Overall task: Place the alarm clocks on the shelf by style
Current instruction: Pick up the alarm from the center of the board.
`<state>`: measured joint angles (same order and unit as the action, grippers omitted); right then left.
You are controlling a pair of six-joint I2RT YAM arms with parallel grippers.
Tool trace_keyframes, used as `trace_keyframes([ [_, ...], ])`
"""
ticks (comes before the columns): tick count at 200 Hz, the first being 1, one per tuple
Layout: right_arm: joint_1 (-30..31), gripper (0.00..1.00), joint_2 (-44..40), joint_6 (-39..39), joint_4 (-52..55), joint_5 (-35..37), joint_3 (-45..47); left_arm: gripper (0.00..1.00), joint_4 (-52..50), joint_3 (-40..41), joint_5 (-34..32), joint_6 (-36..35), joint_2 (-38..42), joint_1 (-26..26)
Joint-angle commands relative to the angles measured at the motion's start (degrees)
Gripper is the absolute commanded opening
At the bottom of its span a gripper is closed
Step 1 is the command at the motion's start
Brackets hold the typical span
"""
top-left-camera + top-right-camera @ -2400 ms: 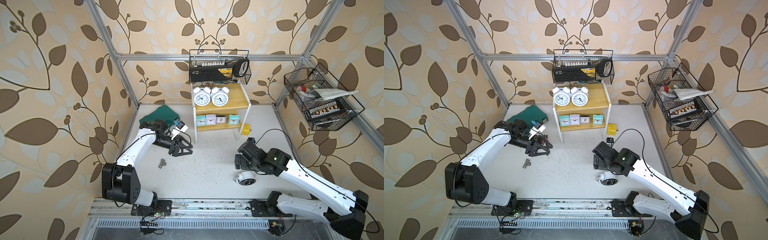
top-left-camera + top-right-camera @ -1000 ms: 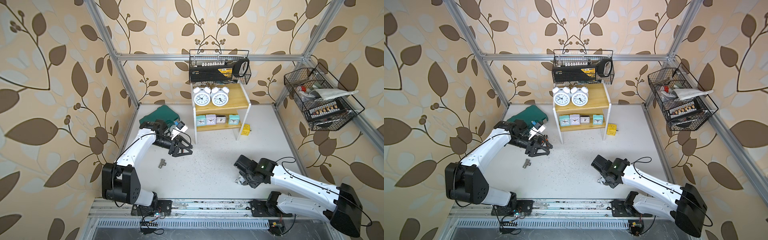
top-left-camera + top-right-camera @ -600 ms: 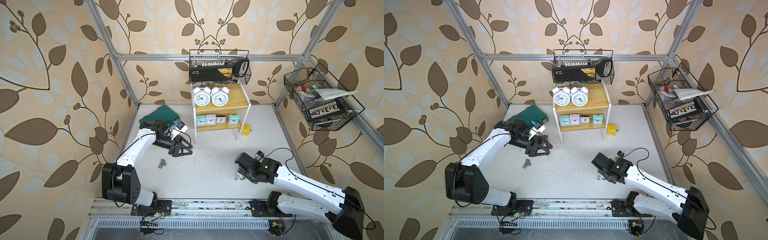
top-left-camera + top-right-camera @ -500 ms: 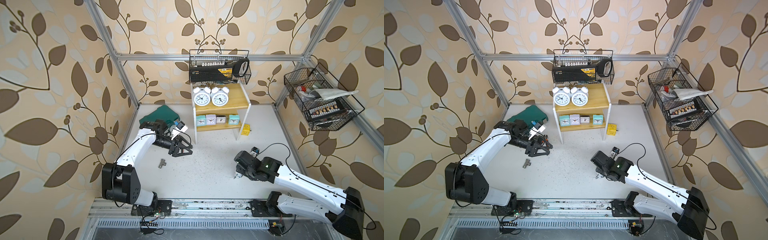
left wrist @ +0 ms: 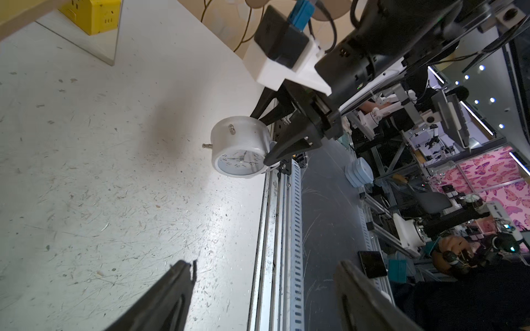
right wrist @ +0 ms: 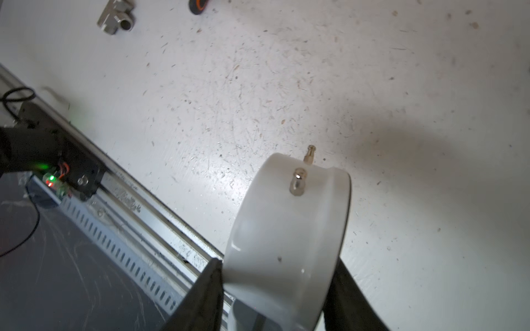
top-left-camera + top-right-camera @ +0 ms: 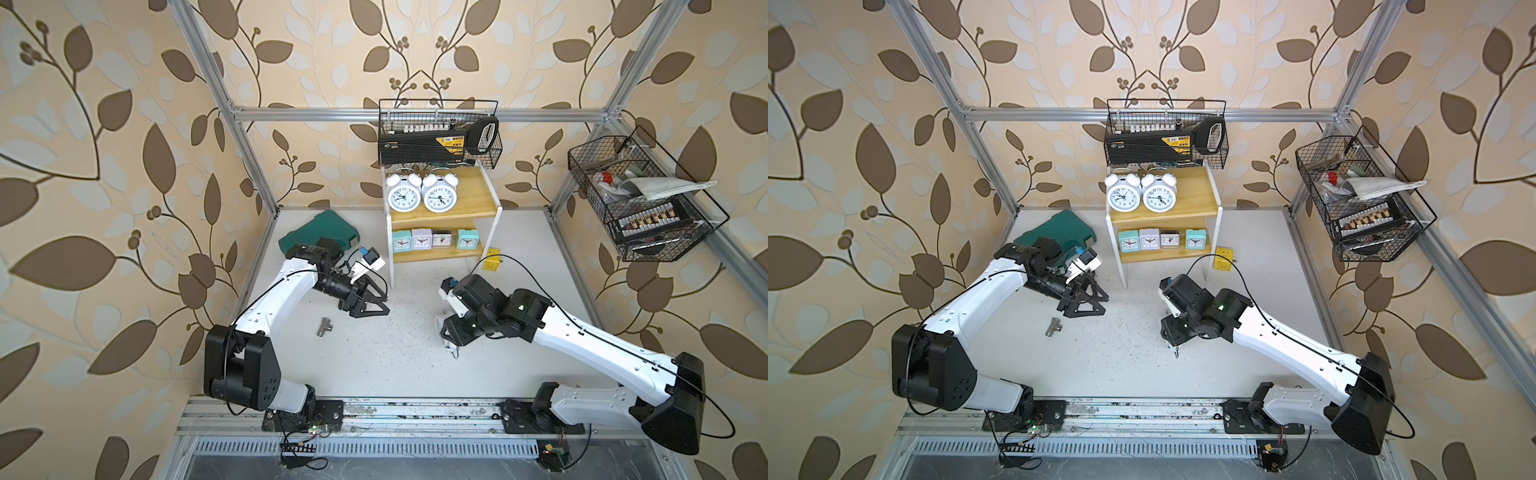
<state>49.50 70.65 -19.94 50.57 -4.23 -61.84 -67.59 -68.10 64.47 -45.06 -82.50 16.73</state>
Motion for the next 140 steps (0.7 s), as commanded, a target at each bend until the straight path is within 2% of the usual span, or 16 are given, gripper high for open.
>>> trace_keyframes([
  [1, -0.02, 0.38, 0.50, 11.34, 1.22, -9.38, -3.87, 0.82, 1.24, 0.51, -3.22, 0.90, 2.33, 1.82],
  [37, -0.62, 0.37, 2.09, 17.18, -0.34, -20.97, -6.16, 0.85, -0.99, 0.24, -4.20, -2.18, 2.07, 4.89],
  [68, -3.75, 0.37, 4.17, 19.36, -4.24, -32.01, -5.90, 0.86, -2.37, -0.46, -3.78, -3.73, 1.14, 6.81],
  [104, -5.46, 0.37, 6.50, 21.23, -6.31, -40.47, -6.35, 0.85, -2.39, -0.81, -2.44, -3.59, 0.32, 8.03],
  [140, -5.54, 0.37, 8.06, 22.22, -8.45, -46.06, -7.20, 0.83, -2.19, -1.13, -1.83, -2.86, -2.00, 9.61],
])
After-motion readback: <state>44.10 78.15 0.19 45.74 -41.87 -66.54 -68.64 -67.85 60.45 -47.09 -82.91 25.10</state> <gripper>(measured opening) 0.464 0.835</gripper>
